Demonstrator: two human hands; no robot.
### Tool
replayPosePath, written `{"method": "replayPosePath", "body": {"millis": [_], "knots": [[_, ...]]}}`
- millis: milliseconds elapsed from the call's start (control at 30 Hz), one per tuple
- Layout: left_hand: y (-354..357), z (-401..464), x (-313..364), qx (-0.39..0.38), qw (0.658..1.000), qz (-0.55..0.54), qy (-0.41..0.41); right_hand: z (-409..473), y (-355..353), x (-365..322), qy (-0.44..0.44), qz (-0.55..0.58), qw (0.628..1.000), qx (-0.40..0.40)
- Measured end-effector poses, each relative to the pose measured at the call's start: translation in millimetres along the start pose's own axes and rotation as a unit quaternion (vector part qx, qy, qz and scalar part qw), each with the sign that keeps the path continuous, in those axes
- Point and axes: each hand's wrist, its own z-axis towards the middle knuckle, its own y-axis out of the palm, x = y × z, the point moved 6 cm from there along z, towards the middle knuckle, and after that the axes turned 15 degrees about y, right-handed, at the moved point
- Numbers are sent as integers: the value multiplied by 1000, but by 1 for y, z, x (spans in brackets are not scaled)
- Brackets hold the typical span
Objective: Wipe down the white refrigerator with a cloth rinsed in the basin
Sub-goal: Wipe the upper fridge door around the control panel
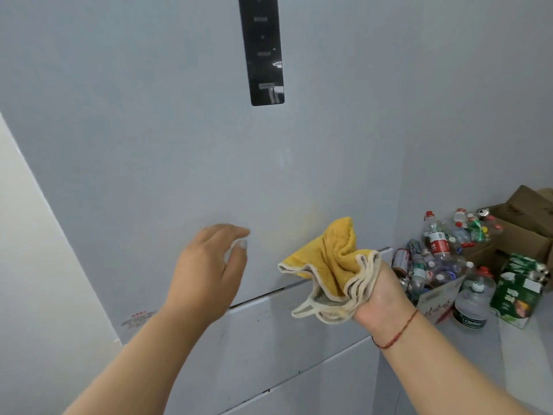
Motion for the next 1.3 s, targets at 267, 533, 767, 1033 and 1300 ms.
{"method": "replayPosePath", "body": {"millis": [267,533,767,1033,1300], "knots": [[16,-102,-19,-12,775,-417,-474,5,58,97,106,14,990,-87],[-33,-177,-38,103,752,-415,-501,18,78,186,238,116,963,-56],[-81,-232,-43,172,772,-275,-546,31,107,250,338,95,931,-99],[-130,-280,8,223,800,-135,-540,23,133,342,465,49,872,-146],[-185,-390,77,366,697,-3,-617,-59,161,460,574,-80,786,-214]]}}
